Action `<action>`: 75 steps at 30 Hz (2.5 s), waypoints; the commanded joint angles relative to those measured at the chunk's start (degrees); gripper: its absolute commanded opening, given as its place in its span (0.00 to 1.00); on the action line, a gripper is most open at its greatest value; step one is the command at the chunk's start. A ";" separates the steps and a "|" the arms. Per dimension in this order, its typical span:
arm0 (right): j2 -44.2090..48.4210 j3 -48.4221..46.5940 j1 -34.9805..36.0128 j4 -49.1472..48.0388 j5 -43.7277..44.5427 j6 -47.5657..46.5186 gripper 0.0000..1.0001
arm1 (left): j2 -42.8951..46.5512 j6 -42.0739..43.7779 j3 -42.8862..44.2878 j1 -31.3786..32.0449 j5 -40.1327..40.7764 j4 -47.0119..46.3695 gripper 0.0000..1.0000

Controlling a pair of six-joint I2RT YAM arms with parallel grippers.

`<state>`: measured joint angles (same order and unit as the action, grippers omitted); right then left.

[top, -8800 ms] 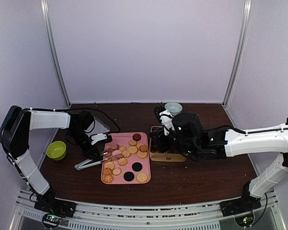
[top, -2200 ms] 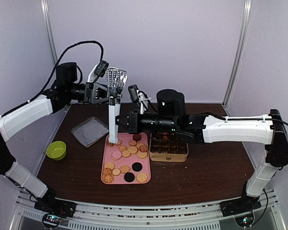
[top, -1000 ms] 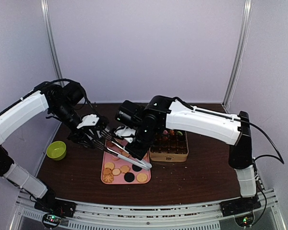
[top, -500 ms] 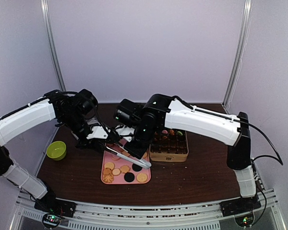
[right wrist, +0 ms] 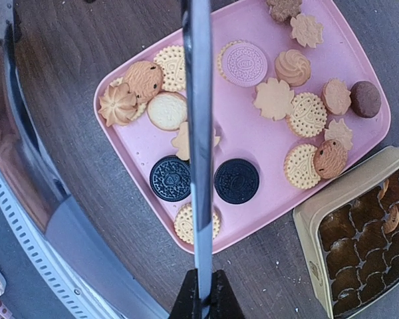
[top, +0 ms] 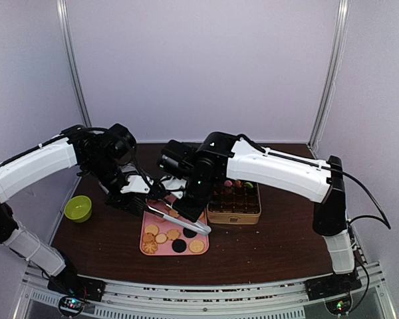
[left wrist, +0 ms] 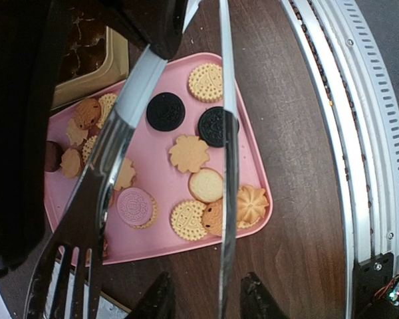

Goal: Pack the cookies
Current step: Pass from the right arm to the left, then pass from the left arm to the right

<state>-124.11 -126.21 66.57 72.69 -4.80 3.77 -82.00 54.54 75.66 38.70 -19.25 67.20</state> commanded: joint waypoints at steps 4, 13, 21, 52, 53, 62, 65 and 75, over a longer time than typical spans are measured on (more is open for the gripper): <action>-1.26 -2.81 1.35 1.30 1.52 -1.57 0.00 | 0.52 -0.14 2.18 0.15 -0.41 -0.67 0.23; -2.04 -3.07 1.73 1.54 1.46 -1.57 0.00 | 0.35 -1.95 2.98 0.15 -0.19 -0.86 0.27; -1.33 -3.43 1.80 0.40 2.17 -1.32 0.00 | -0.65 -1.61 2.84 0.93 -0.44 1.08 0.00; 50.34 63.98 -12.68 -97.12 -7.57 24.90 1.00 | 3.46 -61.94 5.13 -13.64 -48.22 -36.86 0.00; 49.57 64.17 -12.90 -99.05 -8.36 25.66 1.00 | 3.43 -62.37 5.27 -13.60 -49.31 -36.95 0.00; 40.17 59.81 -15.12 -111.05 -19.89 33.06 0.92 | 4.97 -63.96 2.13 -13.57 -51.97 -40.44 0.00; 37.14 56.78 -15.56 -112.19 -22.79 35.29 0.88 | 5.18 -63.72 1.63 -13.55 -52.20 -40.74 0.00; 34.24 57.50 -16.68 -116.59 -24.34 40.38 0.79 | 5.89 -61.95 1.30 -13.54 -53.66 -40.22 0.00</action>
<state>-89.19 -68.38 50.72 -39.35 -27.59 41.17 -77.97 -8.67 77.25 24.97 -69.84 30.35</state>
